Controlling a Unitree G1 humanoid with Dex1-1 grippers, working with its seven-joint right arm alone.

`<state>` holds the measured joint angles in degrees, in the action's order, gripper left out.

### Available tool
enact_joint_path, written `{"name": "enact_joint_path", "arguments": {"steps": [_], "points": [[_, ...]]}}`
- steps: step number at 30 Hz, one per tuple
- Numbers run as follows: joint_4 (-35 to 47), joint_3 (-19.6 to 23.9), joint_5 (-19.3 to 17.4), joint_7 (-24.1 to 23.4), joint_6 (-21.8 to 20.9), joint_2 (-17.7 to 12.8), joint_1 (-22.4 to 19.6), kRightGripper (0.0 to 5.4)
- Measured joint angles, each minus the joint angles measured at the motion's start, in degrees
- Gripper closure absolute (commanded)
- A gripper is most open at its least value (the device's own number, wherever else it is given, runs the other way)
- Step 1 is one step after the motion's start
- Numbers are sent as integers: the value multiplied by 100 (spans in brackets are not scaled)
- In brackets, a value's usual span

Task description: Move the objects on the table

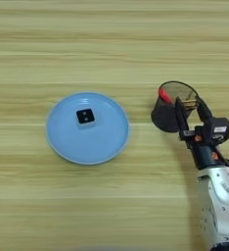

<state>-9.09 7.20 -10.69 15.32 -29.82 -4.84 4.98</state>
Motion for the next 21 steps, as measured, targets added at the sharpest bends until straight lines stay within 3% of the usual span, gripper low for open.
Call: {"name": "enact_joint_path", "arguments": {"steps": [7,21], "points": [[-28,8,2,-2,-59,0,-6,458],[236,2,21,-12,-74,0,-42,462]]}}
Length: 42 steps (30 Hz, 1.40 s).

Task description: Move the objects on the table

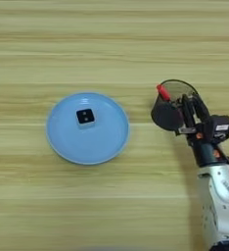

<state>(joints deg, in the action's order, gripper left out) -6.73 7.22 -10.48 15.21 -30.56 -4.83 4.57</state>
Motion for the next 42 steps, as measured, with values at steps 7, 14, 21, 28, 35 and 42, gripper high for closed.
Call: {"name": "enact_joint_path", "arguments": {"steps": [7,14,21,28,35,42], "points": [[393,3,1,0,4,-13,-4,462],[610,23,12,-10,14,-82,-3,462],[769,81,15,-101,17,-130,17,462],[1170,83,14,-107,91,-145,80,462],[1498,-54,42,-91,139,-143,148,462],[1930,-423,138,27,172,-142,146,462]]}}
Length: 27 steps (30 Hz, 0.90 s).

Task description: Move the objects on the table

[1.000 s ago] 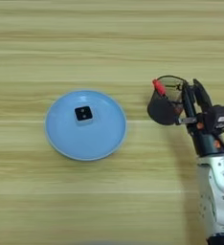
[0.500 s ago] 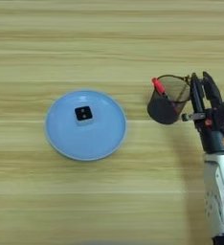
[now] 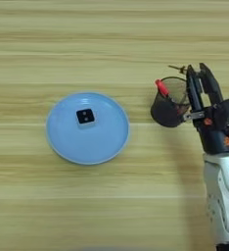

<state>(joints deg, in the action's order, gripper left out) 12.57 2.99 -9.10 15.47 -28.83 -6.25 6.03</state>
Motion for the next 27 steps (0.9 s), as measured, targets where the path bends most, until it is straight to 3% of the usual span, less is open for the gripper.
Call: {"name": "enact_joint_path", "arguments": {"steps": [12,27], "points": [[-135,-787,90,215,116,155,-50,462],[-593,-1378,71,390,213,292,129,462]]}}
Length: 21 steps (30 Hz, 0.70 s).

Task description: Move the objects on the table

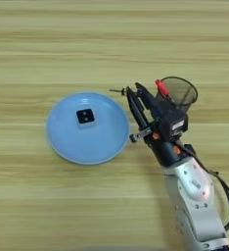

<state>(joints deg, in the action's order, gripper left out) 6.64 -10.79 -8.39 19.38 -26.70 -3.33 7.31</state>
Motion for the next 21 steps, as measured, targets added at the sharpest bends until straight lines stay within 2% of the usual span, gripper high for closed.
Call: {"name": "enact_joint_path", "arguments": {"steps": [5,15,21], "points": [[-299,-52,-28,54,18,57,20,462],[-1118,141,-113,97,-11,116,-12,462],[-1340,187,-136,109,-60,198,-113,462]]}}
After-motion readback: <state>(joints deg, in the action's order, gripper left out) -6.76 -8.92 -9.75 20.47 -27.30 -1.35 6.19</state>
